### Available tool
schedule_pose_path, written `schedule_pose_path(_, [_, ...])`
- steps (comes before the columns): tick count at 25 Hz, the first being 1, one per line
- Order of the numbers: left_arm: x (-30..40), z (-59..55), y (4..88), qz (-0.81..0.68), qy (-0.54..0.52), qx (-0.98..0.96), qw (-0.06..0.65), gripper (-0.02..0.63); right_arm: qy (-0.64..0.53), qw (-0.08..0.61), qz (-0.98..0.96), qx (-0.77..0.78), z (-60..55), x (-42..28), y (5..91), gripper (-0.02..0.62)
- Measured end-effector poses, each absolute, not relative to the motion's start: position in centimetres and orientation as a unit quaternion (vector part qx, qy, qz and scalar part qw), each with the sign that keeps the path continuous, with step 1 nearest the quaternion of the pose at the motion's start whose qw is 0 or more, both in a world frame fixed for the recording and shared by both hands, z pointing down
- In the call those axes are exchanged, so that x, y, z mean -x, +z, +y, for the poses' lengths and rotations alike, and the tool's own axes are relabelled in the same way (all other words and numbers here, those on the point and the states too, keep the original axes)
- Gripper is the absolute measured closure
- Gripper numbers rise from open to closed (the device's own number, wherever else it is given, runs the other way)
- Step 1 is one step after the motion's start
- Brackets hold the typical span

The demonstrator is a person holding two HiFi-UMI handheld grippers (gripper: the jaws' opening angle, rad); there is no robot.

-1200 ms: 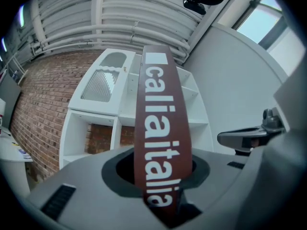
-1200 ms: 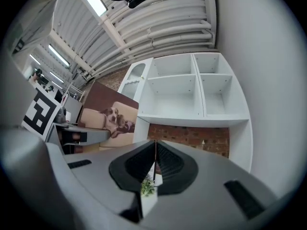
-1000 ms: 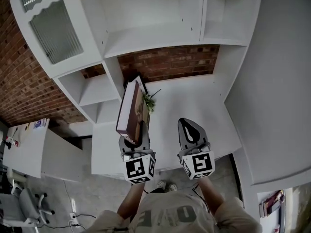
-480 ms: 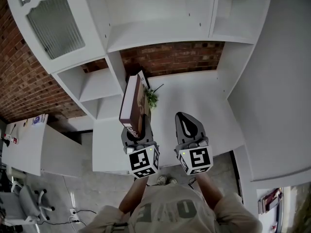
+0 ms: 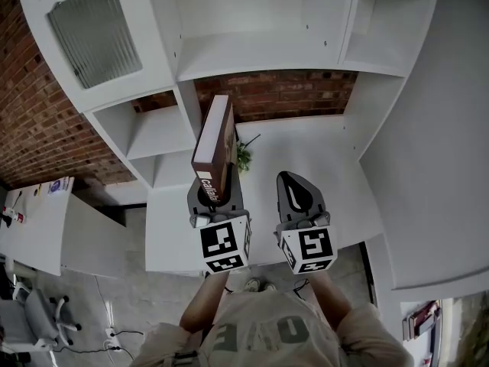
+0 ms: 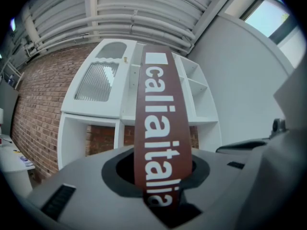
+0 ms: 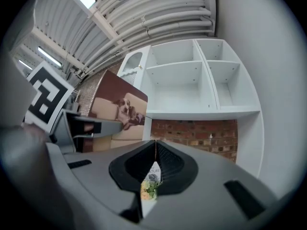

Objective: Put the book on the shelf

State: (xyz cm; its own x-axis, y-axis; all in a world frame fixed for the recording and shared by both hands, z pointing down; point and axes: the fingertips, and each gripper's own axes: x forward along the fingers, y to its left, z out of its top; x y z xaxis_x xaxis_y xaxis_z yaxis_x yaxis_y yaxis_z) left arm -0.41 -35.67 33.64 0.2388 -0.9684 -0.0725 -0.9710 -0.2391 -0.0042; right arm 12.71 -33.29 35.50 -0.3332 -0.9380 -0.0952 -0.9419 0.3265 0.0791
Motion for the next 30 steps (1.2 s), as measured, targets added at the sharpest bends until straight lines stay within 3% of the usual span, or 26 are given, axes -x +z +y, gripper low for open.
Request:
schedule_pose_path(9, [-0.2,-39.5,21.3,0.618,0.059,0.778,0.092,0.451,0.083,0.04,0.807,0.584,-34.0,-12.6,30.2,0.578])
schedule_pose_path(18, [-0.3,-43.0,13.9,0.637,0.076,0.76,0.102,0.451,0.121,0.072,0.814,0.563,-32.5,-10.8,25.4,0.578])
schedule_pose_path(25, [0.5,-45.9,10.6,0.663,0.073,0.735,0.122,0.451,0.116,0.065,0.822,0.554,-31.5,-9.8,25.9,0.578])
schedule_pose_path(30, [0.6,-48.2,10.9,0.67,0.059,0.734,0.098,0.451,0.126,0.065,0.817,0.56,-31.3,-10.2,25.4,0.578])
